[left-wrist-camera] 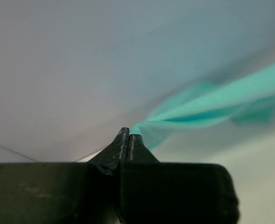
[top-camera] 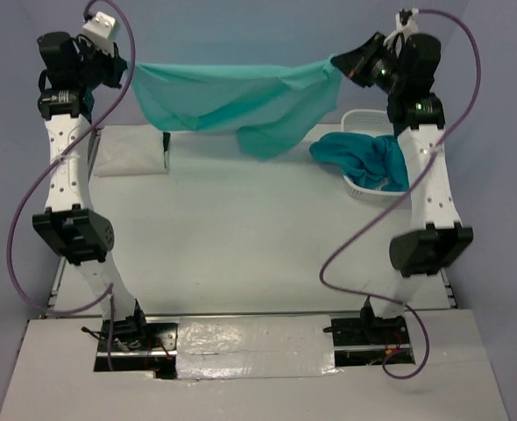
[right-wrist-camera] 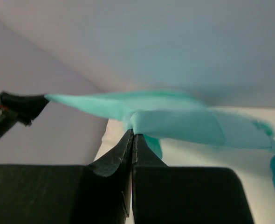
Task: Fold and stack the t-shirts
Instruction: Flatten out the tshirt
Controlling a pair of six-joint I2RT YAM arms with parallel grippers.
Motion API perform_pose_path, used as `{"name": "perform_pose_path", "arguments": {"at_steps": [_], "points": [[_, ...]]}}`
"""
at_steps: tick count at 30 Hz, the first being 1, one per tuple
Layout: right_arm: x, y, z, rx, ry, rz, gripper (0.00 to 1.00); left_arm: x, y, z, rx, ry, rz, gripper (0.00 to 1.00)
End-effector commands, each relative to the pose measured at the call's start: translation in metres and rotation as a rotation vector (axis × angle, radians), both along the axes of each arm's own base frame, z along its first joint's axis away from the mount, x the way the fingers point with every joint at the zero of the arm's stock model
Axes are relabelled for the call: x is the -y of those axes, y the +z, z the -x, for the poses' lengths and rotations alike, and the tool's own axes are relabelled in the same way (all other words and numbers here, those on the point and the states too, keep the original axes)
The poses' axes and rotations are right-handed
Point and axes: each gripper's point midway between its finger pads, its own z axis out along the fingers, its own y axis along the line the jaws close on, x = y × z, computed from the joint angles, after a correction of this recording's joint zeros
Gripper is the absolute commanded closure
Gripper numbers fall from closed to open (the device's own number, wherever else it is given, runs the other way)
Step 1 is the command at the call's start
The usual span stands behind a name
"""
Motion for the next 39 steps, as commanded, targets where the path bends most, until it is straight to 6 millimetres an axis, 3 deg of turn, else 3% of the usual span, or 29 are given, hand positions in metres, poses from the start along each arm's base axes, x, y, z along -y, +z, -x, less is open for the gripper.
{"name": "perform_pose_path", "arguments": {"at_steps": [1,2,3,4,5,7,10,14,17,19,20,21,23,24,26,27,29,30,33,34,36,37,39], "points": [[-0.023,0.027,0.072,0.117,0.054,0.06,1.0,0.047,0.024,0.07,0.015,-0.249,-0.12,1.0],[-0.027,-0.014,0.072,0.032,0.07,0.066,1.0,0.053,0.015,0.082,-0.013,-0.294,-0.141,1.0],[-0.031,-0.027,0.081,0.004,0.086,0.064,1.0,0.061,-0.013,0.097,-0.106,-0.351,-0.129,1.0],[-0.032,-0.024,0.1,0.016,0.095,0.061,1.0,0.063,-0.009,0.112,-0.09,-0.37,-0.176,1.0],[-0.034,-0.055,0.105,-0.053,0.104,0.065,1.0,0.065,-0.018,0.12,-0.118,-0.384,-0.182,1.0],[-0.036,-0.071,0.126,-0.083,0.116,0.072,1.0,0.066,-0.02,0.136,-0.147,-0.389,-0.191,1.0],[-0.035,-0.08,0.146,-0.099,0.127,0.081,1.0,0.072,-0.024,0.153,-0.177,-0.427,-0.196,1.0],[-0.031,-0.089,0.153,-0.125,0.113,0.102,1.0,0.074,-0.046,0.151,-0.243,-0.445,-0.161,0.99],[-0.029,-0.101,0.144,-0.165,0.104,0.109,1.0,0.068,-0.091,0.137,-0.355,-0.436,-0.146,0.9],[-0.033,-0.119,0.132,-0.218,0.122,0.106,1.0,0.063,-0.136,0.126,-0.463,-0.431,-0.117,0.84],[-0.033,-0.137,0.12,-0.266,0.126,0.112,1.0,0.059,-0.158,0.12,-0.511,-0.416,-0.11,0.8],[-0.034,-0.145,0.114,-0.291,0.13,0.113,1.0,0.058,-0.173,0.116,-0.548,-0.404,-0.09,0.78],[-0.038,-0.158,0.102,-0.335,0.153,0.119,1.0,0.046,-0.213,0.095,-0.625,-0.348,-0.073,0.69],[-0.04,-0.176,0.086,-0.376,0.16,0.127,1.0,0.042,-0.238,0.084,-0.688,-0.299,-0.02,0.67],[-0.046,-0.195,0.073,-0.42,0.186,0.122,1.0,0.032,-0.248,0.061,-0.687,-0.23,0.004,0.59],[-0.048,-0.211,0.059,-0.459,0.191,0.123,1.0,0.033,-0.265,0.054,-0.734,-0.221,0.053,0.55],[-0.051,-0.236,0.046,-0.518,0.209,0.128,1.0,0.037,-0.253,0.042,-0.721,-0.21,0.118,0.45],[-0.051,-0.235,0.042,-0.51,0.206,0.14,1.0,0.036,-0.248,0.04,-0.712,-0.199,0.132,0.4],[-0.048,-0.25,0.036,-0.536,0.195,0.166,1.0,0.038,-0.222,0.047,-0.673,-0.154,0.173,0.36],[-0.047,-0.254,0.035,-0.546,0.192,0.168,1.0,0.041,-0.234,0.059,-0.72,-0.145,0.201,0.38],[-0.047,-0.263,0.037,-0.568,0.191,0.173,1.0,0.055,-0.234,0.086,-0.783,-0.17,0.264,0.45],[-0.047,-0.264,0.037,-0.571,0.19,0.171,1.0,0.067,-0.257,0.106,-0.873,-0.186,0.281,0.53],[-0.047,-0.27,0.041,-0.583,0.188,0.173,1.0,0.084,-0.28,0.137,-0.986,-0.22,0.258,0.56]]}}
